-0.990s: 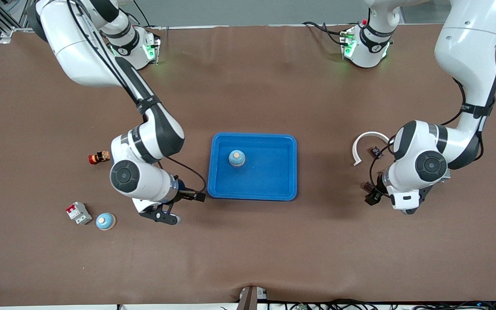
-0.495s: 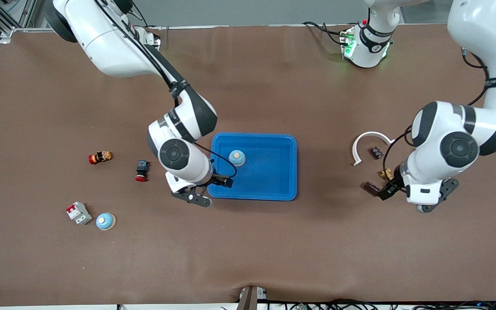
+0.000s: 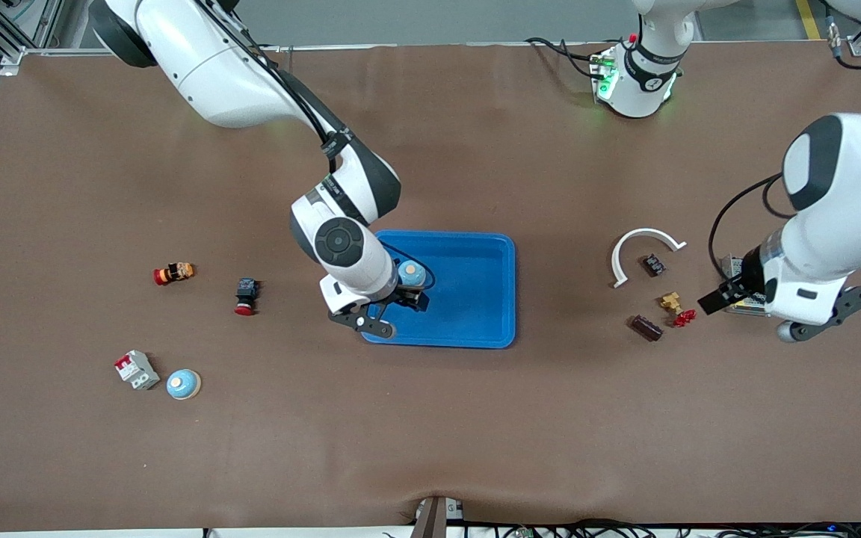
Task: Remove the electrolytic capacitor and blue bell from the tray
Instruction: 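Lower the right gripper onto the second bell while the left gripper withdraws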
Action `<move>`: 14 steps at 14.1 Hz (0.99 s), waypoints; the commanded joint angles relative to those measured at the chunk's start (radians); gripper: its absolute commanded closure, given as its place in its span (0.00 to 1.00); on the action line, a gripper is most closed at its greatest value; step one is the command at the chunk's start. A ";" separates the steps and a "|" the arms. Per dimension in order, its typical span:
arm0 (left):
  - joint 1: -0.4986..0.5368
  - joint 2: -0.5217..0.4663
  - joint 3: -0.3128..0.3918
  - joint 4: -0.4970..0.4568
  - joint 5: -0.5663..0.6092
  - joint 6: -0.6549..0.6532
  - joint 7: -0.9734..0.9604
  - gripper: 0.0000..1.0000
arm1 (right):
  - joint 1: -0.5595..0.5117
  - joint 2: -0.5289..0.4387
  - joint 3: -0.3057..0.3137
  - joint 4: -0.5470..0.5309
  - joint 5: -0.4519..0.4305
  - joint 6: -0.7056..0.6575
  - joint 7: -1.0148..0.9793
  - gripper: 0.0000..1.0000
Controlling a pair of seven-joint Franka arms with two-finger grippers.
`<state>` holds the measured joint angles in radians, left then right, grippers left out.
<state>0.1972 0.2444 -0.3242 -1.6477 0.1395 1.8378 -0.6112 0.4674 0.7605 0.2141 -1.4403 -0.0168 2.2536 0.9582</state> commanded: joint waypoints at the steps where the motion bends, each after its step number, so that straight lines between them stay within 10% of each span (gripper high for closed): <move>1: 0.007 -0.045 -0.004 0.046 -0.018 -0.113 0.079 0.00 | 0.020 -0.044 -0.008 -0.080 -0.014 0.037 0.028 0.00; 14: 0.084 -0.172 -0.027 0.121 -0.097 -0.299 0.343 0.00 | 0.076 -0.052 -0.009 -0.153 -0.091 0.035 0.039 0.00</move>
<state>0.2888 0.1078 -0.3458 -1.5174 0.0561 1.5686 -0.2878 0.5324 0.7431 0.2137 -1.5496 -0.0779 2.2791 0.9696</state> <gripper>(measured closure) 0.000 0.000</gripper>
